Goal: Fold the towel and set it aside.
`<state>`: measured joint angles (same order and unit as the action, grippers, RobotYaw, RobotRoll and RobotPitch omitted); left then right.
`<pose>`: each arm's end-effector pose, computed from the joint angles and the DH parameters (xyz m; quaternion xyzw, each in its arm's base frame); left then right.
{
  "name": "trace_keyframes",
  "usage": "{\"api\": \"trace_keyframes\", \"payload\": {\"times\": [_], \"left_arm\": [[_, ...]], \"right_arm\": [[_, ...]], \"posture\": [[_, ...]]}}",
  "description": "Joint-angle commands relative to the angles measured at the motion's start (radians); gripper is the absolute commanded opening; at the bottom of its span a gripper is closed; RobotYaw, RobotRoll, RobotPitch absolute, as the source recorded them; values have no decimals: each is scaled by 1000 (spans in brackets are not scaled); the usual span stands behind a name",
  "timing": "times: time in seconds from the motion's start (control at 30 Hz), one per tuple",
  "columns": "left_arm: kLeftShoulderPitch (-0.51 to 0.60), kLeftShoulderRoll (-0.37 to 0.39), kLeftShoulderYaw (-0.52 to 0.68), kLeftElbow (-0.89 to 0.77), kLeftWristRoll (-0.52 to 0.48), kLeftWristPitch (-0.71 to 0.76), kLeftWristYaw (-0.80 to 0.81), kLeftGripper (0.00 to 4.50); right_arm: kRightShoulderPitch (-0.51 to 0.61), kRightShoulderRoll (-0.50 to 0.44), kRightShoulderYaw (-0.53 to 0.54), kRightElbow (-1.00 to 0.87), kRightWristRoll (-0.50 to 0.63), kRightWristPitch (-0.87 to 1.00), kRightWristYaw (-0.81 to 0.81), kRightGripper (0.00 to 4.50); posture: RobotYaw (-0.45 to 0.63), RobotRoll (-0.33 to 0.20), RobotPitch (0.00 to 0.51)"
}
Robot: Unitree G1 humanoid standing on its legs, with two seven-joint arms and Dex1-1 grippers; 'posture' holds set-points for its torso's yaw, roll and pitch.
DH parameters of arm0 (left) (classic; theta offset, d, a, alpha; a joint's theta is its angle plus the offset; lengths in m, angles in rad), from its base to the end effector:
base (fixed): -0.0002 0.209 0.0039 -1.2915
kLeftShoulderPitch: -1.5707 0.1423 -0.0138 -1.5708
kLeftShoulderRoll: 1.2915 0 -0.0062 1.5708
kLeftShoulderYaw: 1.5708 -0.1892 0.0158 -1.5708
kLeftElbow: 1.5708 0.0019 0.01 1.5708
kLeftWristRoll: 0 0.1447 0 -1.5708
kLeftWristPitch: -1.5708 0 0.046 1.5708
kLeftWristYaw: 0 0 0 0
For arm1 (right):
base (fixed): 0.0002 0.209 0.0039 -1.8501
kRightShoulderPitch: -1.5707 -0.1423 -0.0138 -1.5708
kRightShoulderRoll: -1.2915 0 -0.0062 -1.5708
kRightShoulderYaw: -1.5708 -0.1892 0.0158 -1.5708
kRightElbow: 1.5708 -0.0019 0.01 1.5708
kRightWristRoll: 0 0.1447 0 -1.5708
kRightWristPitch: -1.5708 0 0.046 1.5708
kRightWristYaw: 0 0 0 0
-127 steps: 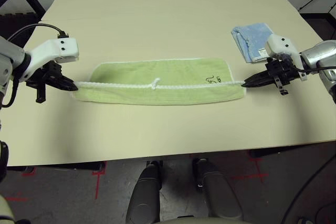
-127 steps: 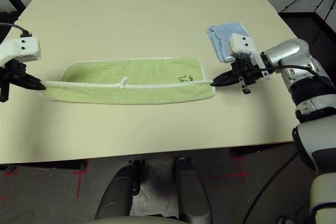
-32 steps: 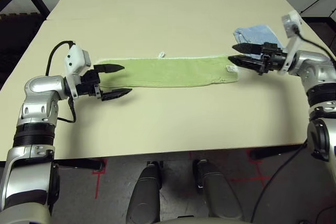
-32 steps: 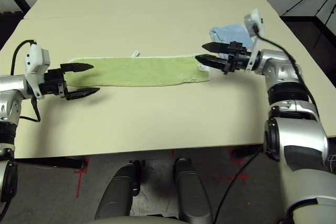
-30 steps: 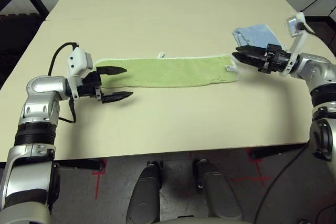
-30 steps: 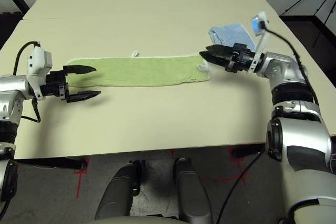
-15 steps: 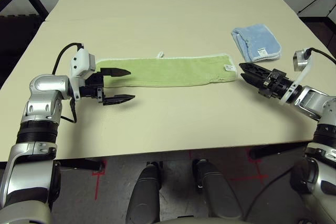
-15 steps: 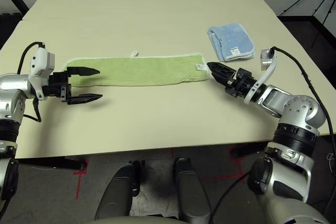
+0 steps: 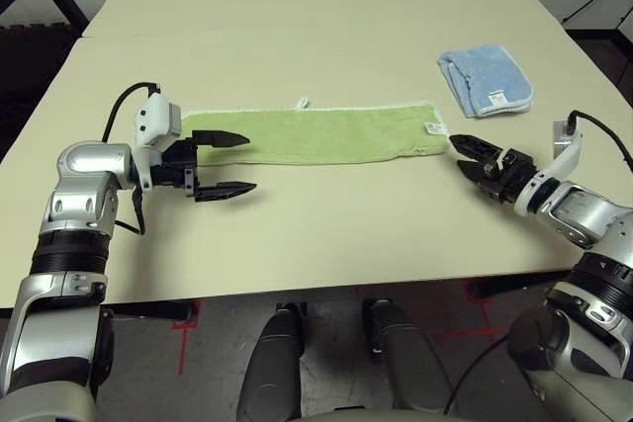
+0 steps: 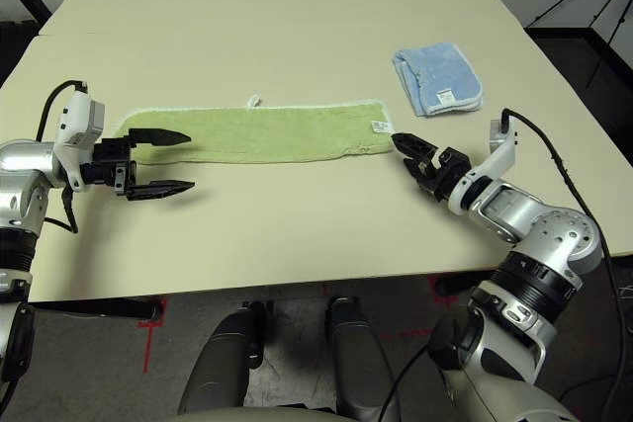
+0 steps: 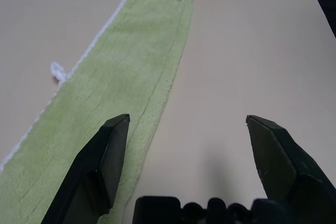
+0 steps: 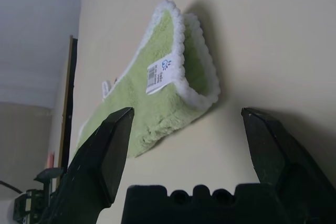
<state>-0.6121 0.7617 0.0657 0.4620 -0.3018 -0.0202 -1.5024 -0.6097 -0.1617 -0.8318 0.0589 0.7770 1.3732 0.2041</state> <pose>0.2991 0.3086 0.1895 0.2195 0.0274 -0.5742 0.7882 0.2660 -0.2529 0.1352 0.4533 0.1779 0.1839 0.8539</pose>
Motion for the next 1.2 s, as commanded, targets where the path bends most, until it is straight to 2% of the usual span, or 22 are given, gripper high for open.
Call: {"api": "trace_keyframes", "payload": {"times": [0.03,0.3,0.37,0.47,0.7,0.77,0.93,1.2], "left_arm": [[23,3,-8,-21,-10,4,-4,4500],[37,3,-8,-33,-13,8,0,4500],[39,4,-9,-33,-13,8,1,4500],[39,5,-9,-33,-12,8,3,4500],[40,6,-11,-29,-10,8,3,4500],[41,6,-12,-30,-10,8,1,4500],[39,6,-18,-36,-9,12,2,4500],[33,6,-17,-22,-7,10,4,4500]], "right_arm": [[-15,2,30,44,13,-36,-17,4489],[-31,16,73,84,35,-84,-48,4489],[-26,16,81,86,37,-95,-60,4128],[-24,15,83,89,55,-107,-68,3247],[-5,9,89,84,70,-159,-92,576],[4,7,87,80,75,-170,-102,14],[38,-8,90,59,89,-193,-122,14],[54,-93,77,80,117,-273,-111,14]], "posture": [[6,0,194],[11,0,201],[14,0,201],[12,0,198],[6,0,196],[5,0,197],[1,0,195],[-2,0,193]]}}
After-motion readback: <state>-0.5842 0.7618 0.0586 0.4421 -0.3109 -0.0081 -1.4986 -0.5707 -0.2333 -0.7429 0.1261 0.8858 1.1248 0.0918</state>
